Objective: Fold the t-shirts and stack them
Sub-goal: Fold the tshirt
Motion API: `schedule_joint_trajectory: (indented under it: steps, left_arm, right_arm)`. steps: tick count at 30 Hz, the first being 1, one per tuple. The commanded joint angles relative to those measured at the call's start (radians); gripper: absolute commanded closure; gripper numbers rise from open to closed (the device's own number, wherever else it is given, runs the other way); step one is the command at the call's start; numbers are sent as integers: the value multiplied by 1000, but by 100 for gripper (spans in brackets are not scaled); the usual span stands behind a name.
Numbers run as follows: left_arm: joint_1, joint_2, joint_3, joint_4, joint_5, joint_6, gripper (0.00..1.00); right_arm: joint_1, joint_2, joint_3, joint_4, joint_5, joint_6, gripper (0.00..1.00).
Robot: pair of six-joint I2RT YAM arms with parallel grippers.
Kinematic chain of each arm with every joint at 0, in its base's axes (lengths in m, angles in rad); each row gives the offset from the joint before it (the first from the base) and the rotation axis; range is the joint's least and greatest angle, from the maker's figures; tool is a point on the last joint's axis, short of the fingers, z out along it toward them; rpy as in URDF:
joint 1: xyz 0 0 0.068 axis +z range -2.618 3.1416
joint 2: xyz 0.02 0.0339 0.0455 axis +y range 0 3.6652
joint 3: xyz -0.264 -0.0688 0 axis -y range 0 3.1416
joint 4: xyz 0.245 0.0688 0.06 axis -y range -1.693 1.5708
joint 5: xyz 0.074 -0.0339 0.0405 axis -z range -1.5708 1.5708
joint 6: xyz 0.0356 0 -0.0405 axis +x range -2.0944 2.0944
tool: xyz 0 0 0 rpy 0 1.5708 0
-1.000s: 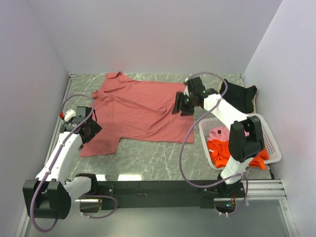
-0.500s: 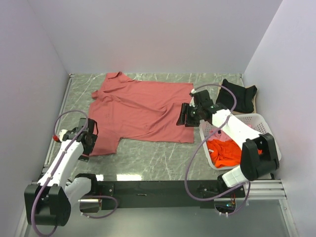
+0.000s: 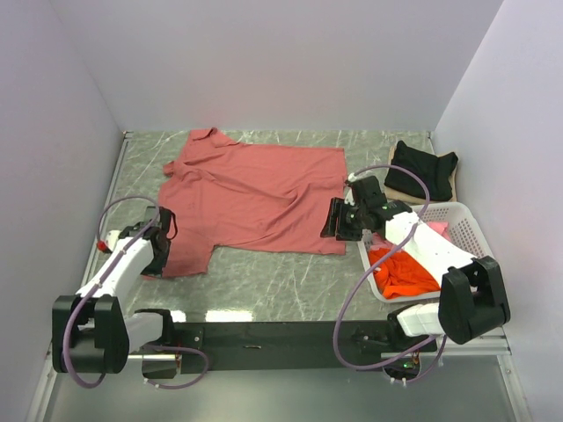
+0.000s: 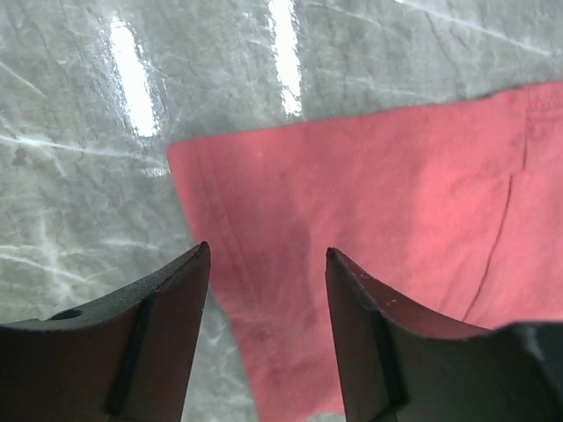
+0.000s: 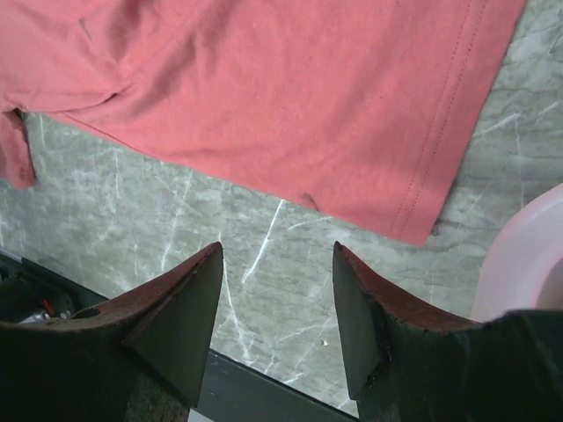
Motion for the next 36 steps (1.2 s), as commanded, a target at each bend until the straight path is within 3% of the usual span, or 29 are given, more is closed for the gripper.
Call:
schedule_joint_trajectory:
  steps: [1,8,13,20,23,36]
  left_arm:
    - [20,11,-30,41,-12,-28,40]
    - [92,-29,-111,83,23,-19,51]
    - [127,-36,-139,117,26,29,54]
    - [163,-39,-150,167,35,107,93]
    - [172,-67,-139,199,40,159,99]
    - [187,-231,-41,183,130,308,99]
  right_arm:
    - [4,-37,-5,22,18,10,40]
    - [4,-40,4,10,30,7,40]
    - [4,-43,1,10,26,11,40]
    - [3,-51,-6,-2,41,15,40]
    - [6,-51,-19,-13,59,10,40]
    - [18,-44,-78,-160,308,42,40]
